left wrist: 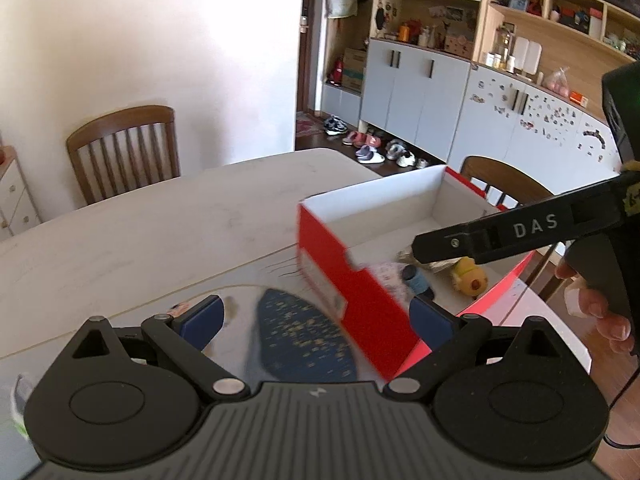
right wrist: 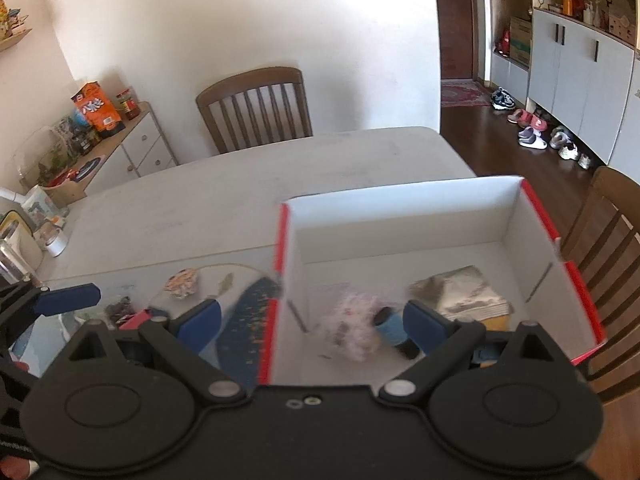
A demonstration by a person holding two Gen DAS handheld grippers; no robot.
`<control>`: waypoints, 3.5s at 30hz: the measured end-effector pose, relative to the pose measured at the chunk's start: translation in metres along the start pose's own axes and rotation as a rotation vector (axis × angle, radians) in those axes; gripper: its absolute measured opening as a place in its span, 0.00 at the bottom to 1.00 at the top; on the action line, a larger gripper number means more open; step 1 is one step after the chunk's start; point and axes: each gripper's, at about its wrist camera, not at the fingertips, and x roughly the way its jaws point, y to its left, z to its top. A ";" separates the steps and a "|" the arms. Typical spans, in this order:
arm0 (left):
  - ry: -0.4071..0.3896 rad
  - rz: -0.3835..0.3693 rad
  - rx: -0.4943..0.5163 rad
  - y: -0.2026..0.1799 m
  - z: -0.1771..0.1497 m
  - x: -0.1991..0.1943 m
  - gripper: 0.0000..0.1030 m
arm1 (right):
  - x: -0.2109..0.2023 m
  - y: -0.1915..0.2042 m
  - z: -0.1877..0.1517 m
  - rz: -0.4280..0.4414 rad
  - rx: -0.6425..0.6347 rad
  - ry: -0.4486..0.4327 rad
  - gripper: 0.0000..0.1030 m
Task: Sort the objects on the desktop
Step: 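Lift both open tools up and out of the red shoebox, then move both open tools back over the items on the table, then grasp the white-and-blue snack bag with the left tool while the right tool grasps the white USB cable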
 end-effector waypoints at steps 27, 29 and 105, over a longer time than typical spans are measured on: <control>0.000 0.169 -0.109 0.139 -0.088 -0.040 0.97 | 0.060 0.146 -0.024 0.067 -0.096 0.068 0.96; 0.004 0.181 -0.115 0.147 -0.094 -0.041 0.97 | 0.066 0.150 -0.026 0.064 -0.100 0.079 0.96; 0.385 0.395 -0.446 0.257 -0.135 0.022 0.74 | 0.143 0.200 -0.094 -0.054 -0.272 0.263 0.44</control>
